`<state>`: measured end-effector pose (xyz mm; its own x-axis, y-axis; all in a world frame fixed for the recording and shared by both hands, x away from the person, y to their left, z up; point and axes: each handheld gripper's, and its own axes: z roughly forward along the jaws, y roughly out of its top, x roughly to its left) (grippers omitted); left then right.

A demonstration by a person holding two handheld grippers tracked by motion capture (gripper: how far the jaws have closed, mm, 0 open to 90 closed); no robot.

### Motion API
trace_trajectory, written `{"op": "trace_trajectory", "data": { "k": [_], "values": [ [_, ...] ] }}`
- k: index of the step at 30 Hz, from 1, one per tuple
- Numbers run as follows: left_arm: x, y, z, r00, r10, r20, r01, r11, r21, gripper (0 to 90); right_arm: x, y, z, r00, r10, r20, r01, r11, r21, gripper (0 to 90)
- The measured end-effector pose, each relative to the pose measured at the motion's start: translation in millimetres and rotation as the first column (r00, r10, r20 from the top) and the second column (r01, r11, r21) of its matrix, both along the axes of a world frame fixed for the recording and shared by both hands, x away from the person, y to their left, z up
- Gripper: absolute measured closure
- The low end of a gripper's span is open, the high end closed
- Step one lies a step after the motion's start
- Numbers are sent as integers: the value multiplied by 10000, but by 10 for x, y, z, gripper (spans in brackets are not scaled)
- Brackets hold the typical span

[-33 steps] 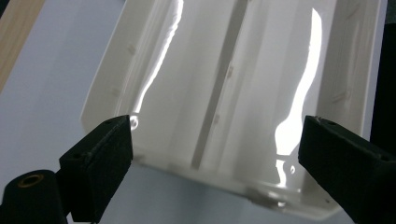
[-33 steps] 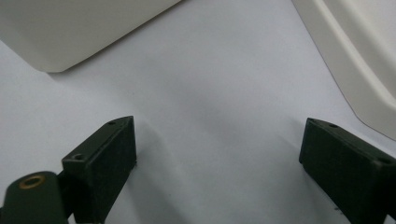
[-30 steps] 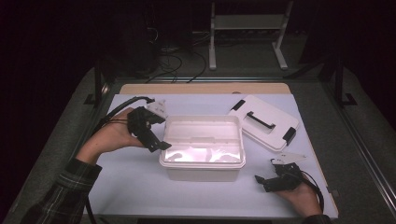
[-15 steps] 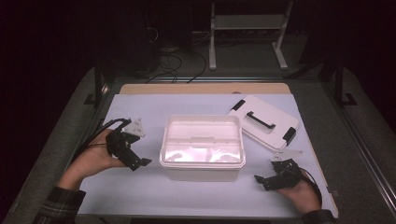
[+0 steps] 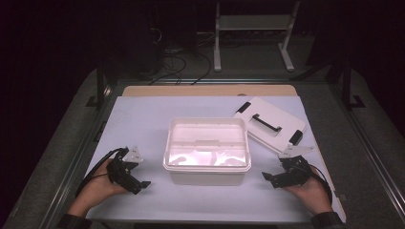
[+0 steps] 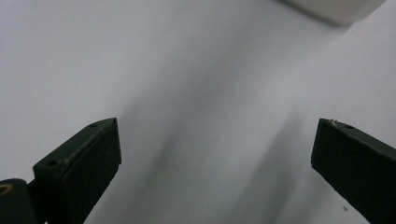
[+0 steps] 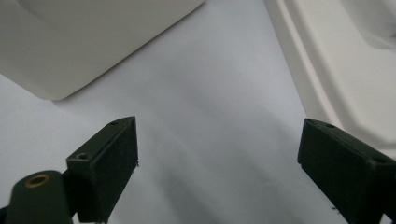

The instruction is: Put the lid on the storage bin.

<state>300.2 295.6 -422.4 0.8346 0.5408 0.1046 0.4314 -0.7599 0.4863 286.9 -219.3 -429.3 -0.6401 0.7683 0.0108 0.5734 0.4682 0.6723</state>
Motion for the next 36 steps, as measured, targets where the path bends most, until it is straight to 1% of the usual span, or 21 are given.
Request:
{"op": "trace_trajectory", "data": {
  "k": [1,2,3,5,7,9,11,13,16,17,19,25,27,29,30,34,36],
  "values": [
    [-6,13,-22,10000,38,10,-38,10000,-17,8,11,-8,19,10000,38,43,-38,10000,-64,117],
    [-14,31,-47,9999,114,28,-114,9999,-125,8,16,-14,33,9999,57,92,-56,9999,-118,118],
    [-28,51,-72,9999,162,33,-161,9995,-257,8,19,-20,55,9999,32,137,-31,9999,-107,118],
    [-58,73,-108,9998,159,87,-156,9992,-359,8,40,-31,105,9998,11,202,-9,9999,-128,118],
    [-80,103,-129,9994,172,286,-152,9975,-685,7,72,-36,142,9997,7,224,-4,9999,-136,118],
    [-102,148,-157,9990,331,297,-298,9939,-1060,7,126,-42,198,9996,-28,291,32,9999,-137,118],
    [-119,197,-190,9986,393,362,-336,9887,-1457,7,191,-49,248,9993,-36,366,42,9998,-173,118],
    [-136,240,-226,9979,417,492,-317,9816,-1881,7,262,-51,295,9992,-46,393,53,9998,-176,118],
    [-151,302,-279,9971,568,504,-427,9681,-2467,8,363,-43,357,9990,-72,438,84,9996,-267,118],
    [-157,313,-290,9968,560,571,-394,9653,-2581,7,394,-38,375,9990,-79,432,91,9995,-289,118],
    [-158,315,-292,9967,549,599,-375,9650,-2594,6,455,-23,402,9990,-68,437,86,9991,-411,118],
    [-155,318,-295,9967,558,582,-387,9645,-2612,6,659,26,462,9993,-162,350,181,9982,-563,122],
    [-155,318,-295,9968,556,578,-387,9645,-2611,6,737,35,471,9993,-168,337,192,9971,-737,122],
    [-156,318,-295,9967,559,584,-388,9645,-2612,6,832,44,477,9990,-269,353,294,9971,-701,126],
    [-155,318,-295,9967,560,583,-389,9645,-2612,6,898,41,481,9991,-291,310,316,9960,-838,126],
    [-154,319,-295,9968,559,569,-391,9644,-2614,6,1112,37,476,9990,-440,-6,437,9936,-1043,131],
    [-153,320,-295,9968,560,564,-394,9645,-2612,6,1209,37,480,9987,-495,-83,482,9923,-1144,133]
  ]
}}
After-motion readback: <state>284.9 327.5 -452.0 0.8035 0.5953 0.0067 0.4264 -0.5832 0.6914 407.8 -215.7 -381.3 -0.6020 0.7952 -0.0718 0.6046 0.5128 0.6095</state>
